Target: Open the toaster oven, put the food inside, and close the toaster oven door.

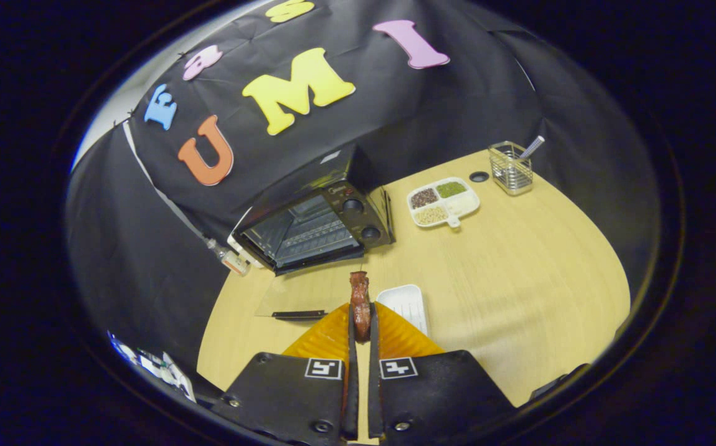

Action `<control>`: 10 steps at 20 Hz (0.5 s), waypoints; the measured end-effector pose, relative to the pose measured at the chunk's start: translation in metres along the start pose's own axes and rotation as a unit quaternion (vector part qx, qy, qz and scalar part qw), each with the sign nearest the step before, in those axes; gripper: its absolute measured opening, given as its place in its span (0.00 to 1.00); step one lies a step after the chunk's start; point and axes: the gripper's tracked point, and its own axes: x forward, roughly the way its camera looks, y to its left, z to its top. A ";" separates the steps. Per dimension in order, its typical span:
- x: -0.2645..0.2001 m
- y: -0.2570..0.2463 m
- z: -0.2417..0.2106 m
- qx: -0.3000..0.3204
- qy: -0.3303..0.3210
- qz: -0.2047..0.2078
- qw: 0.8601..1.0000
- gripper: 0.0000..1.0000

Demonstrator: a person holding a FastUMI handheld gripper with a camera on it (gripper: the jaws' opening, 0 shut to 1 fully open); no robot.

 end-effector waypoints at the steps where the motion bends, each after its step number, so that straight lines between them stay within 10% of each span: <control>1: 0.003 0.009 0.000 -0.009 -0.001 0.001 1.000 0.09; 10: 0.082 0.085 0.000 -0.005 -0.050 0.016 0.999 0.09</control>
